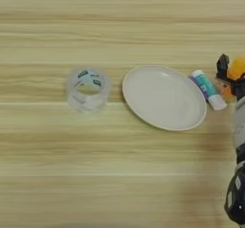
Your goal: Move the objects on the table
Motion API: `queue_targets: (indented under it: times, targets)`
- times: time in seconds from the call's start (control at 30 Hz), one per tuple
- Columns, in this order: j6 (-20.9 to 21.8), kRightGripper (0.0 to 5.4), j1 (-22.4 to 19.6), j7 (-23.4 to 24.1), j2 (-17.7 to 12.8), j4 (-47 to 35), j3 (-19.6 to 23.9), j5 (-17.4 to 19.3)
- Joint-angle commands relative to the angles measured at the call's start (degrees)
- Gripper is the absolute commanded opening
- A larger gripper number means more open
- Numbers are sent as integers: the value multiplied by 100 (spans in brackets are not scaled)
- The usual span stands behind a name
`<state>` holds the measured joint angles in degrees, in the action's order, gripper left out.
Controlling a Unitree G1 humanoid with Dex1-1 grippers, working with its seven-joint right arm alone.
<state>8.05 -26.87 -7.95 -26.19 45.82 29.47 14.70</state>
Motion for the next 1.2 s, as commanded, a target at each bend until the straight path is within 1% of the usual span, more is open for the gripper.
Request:
queue_targets:
  times: [0.03,0.47,0.57,0.83,1.07,1.2]
  targets:
    - [181,511,-534,-12,-363,-180,-21,39]
    - [209,365,-572,-55,-387,-94,-10,90]
    - [201,355,-580,-69,-383,-95,-21,101]
    - [247,353,-560,-64,-366,-227,-39,107]
    - [471,353,-326,91,-341,-1194,-197,-103]
    - [386,353,-95,82,-272,-2014,-252,-78]
